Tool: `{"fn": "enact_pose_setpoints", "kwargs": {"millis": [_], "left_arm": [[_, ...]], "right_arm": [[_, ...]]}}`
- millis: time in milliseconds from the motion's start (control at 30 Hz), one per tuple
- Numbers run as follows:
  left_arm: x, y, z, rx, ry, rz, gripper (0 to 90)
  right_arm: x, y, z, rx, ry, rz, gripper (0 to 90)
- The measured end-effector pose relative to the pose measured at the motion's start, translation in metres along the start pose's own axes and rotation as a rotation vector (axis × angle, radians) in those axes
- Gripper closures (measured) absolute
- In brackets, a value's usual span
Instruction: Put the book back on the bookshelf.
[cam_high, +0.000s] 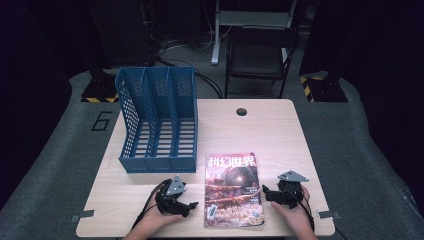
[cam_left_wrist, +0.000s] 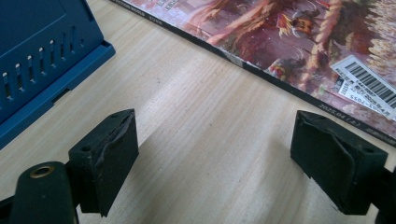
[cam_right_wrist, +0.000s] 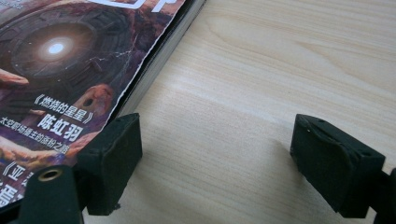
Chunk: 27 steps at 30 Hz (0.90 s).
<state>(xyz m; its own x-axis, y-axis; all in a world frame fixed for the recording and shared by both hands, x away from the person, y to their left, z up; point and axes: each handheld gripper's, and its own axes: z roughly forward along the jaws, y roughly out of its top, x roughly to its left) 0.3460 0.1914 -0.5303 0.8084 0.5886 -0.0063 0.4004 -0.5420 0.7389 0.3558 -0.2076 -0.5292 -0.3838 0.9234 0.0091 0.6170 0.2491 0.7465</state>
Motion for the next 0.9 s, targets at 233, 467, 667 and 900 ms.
{"fn": "enact_pose_setpoints", "kwargs": {"millis": [233, 467, 667, 900], "left_arm": [[0.0015, 0.0032, 0.0024, 0.011, 0.007, 0.003, 15.4], [0.0021, 0.0034, 0.0028, 0.005, 0.006, 0.003, 15.4], [0.0027, 0.0037, 0.0027, 0.010, 0.002, 0.011, 15.3], [0.0052, 0.0072, 0.0019, 0.030, -0.005, -0.021, 15.6]], "right_arm": [[-0.0007, -0.0018, -0.0019, -0.003, 0.026, -0.026, 14.1], [-0.0006, -0.0033, -0.0032, -0.005, 0.025, -0.023, 15.1], [-0.0020, -0.0039, -0.0053, -0.009, 0.016, -0.025, 20.6], [-0.0037, -0.0016, -0.0097, 0.016, 0.025, -0.023, 33.4]]}}
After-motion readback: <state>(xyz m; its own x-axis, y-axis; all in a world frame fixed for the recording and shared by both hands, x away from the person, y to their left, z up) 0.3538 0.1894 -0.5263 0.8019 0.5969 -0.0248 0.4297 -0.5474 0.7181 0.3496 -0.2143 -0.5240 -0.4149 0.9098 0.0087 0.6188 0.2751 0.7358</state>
